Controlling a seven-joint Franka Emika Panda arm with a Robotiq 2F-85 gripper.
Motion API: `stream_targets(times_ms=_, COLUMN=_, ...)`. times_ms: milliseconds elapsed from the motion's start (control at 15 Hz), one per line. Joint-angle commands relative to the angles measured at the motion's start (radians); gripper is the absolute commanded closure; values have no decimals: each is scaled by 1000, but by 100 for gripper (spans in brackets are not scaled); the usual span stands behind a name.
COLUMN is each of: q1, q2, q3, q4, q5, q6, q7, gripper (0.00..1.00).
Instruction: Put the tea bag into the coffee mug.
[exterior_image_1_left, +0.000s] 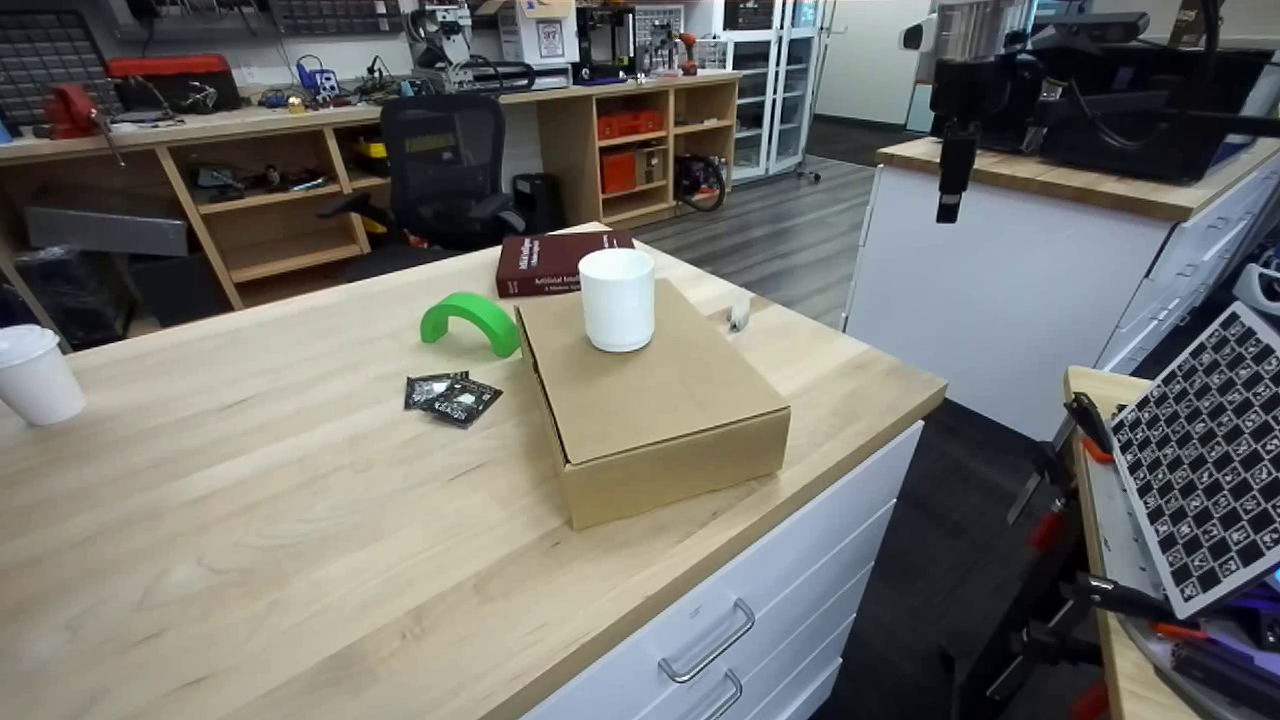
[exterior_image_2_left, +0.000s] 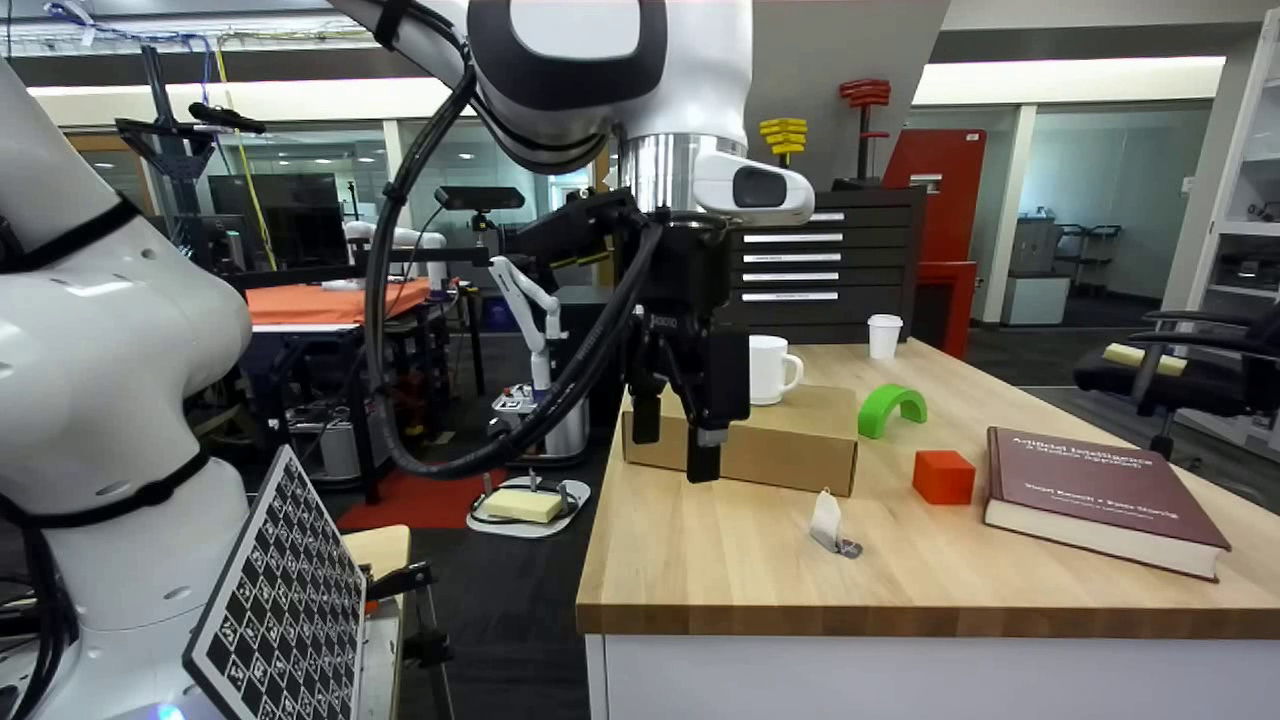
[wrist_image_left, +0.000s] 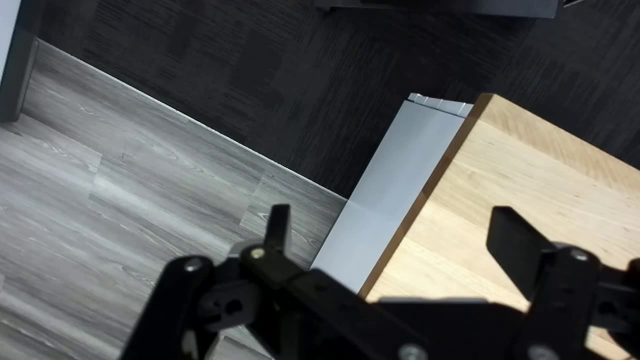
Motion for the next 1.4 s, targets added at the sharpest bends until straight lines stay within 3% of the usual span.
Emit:
stream_targets(times_ms=0, q1=-7, q2=0, q3=7, q4=1, q5=3, q6=-1, q7=-2, gripper=0)
stream_targets(times_ms=600, q1=-3, q2=-2, q3=13, q4=-5, q5=1, q6=-8, q7=-2, gripper=0)
stream_targets(times_ms=1333, q1=17, q2=254, q3=120, q4=117, q5=-27, q6=130, q7=35, gripper=0)
